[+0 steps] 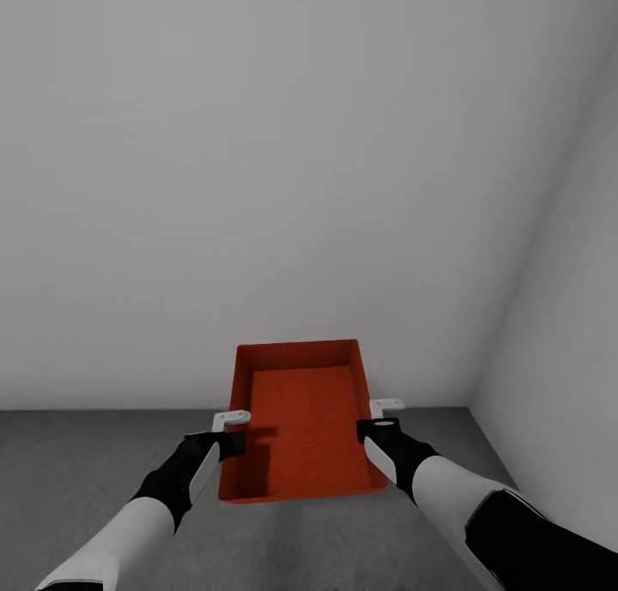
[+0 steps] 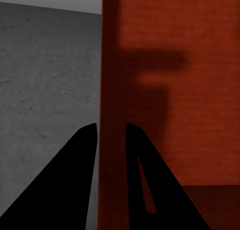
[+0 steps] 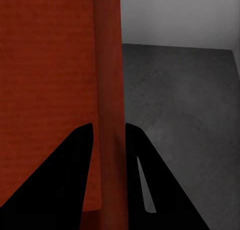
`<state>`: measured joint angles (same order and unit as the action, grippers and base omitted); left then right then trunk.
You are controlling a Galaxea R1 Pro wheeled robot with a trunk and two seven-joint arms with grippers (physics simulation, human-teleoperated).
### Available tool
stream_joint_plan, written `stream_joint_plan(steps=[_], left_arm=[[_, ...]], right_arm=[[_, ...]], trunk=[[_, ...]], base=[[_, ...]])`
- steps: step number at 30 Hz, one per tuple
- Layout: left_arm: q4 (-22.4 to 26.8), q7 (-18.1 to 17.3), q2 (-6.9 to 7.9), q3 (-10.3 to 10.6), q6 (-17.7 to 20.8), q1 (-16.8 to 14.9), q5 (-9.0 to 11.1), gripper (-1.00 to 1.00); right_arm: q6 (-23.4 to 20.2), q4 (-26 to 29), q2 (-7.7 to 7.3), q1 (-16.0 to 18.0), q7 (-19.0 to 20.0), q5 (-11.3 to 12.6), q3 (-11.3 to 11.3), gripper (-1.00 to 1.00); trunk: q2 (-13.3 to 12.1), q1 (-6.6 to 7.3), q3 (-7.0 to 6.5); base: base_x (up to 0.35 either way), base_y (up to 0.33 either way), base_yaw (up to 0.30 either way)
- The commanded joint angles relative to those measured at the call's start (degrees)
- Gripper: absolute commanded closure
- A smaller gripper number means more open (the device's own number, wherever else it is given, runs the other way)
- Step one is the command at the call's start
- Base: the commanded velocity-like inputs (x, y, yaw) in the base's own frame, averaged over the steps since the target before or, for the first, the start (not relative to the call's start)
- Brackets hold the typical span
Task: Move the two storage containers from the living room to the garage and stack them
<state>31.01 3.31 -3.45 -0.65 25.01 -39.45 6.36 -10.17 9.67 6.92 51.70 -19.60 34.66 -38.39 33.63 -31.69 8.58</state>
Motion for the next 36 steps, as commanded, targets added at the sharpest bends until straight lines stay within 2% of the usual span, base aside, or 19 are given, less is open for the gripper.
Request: stream_joint_plan(steps=[1,36], left_arm=[[0.02,0.64,-0.06,0.29,0.30,-0.01,1.03,1.00],[0.02,0.64,-0.06,0.29,0.30,-0.01,1.03,1.00]], right_arm=[[-0.37,0.26,0.02,0.07,-0.44,-0.03,-0.81,1.00],[-0.30,0.26,0.02,0.07,-0.43,-0.03,-0.81,1.00]], trunk=[[0.52,-0.24,0.38],[14.56,-7.93,9.85]], base=[[0.000,0.000,0.000],[0.000,0.000,0.000]])
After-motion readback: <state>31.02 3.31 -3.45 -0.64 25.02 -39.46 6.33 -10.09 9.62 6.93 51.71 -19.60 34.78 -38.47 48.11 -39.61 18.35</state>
